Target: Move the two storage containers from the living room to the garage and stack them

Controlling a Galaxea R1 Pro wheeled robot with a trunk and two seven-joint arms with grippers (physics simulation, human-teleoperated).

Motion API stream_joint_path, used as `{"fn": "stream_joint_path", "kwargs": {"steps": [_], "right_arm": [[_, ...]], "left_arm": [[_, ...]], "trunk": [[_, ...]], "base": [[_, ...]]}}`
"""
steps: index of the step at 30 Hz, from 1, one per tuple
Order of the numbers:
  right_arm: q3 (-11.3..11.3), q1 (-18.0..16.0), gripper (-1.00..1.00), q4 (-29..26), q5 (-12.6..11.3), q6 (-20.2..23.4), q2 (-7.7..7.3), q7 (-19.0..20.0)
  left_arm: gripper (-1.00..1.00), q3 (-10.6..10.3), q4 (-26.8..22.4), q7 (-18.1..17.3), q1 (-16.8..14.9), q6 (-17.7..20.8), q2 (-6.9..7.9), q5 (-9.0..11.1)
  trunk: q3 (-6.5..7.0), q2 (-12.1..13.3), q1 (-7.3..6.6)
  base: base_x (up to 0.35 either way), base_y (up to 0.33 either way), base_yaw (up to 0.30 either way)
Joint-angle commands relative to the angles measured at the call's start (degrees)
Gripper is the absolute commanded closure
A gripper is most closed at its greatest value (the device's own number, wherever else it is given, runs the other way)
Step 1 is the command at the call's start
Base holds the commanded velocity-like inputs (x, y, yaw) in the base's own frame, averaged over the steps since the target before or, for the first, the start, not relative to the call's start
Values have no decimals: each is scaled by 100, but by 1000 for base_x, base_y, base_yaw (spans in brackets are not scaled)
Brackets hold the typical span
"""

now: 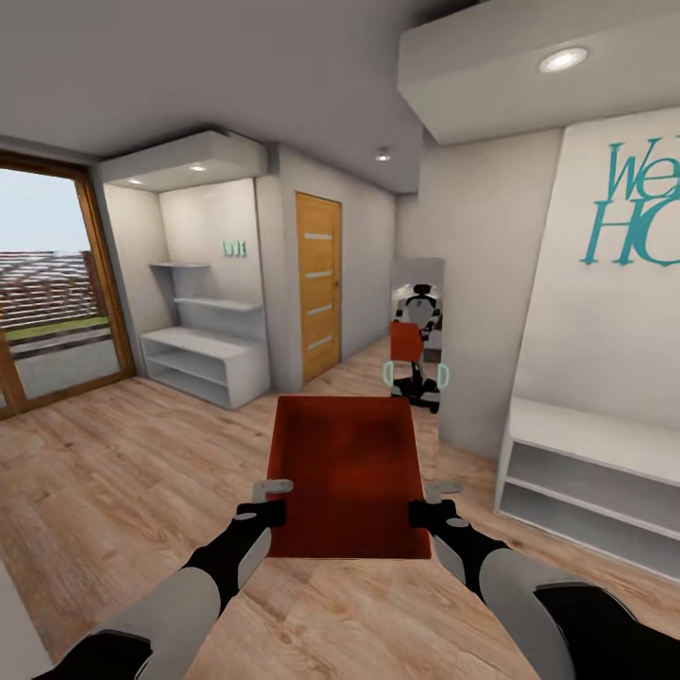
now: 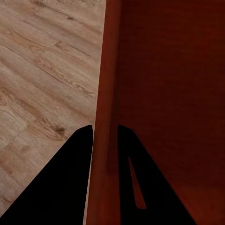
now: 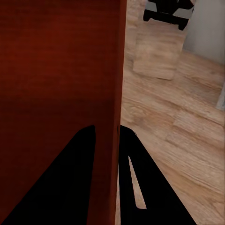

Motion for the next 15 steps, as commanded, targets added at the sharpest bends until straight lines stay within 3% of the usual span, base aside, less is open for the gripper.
{"fn": "stream_joint_path", "kwargs": {"steps": [1, 15], "right_arm": [[-98, -1, 100, 17, -38, -20, 0, -24], [-98, -1, 100, 17, -38, -12, 1, -17]], "left_arm": [[100, 434, -167, 83, -7, -198, 433, -84], [100, 434, -175, 83, -6, -201, 433, -84]], "trunk": [[-10, -8, 5], [-10, -8, 5]], "base": [[318, -94, 0], [318, -94, 0]]}}
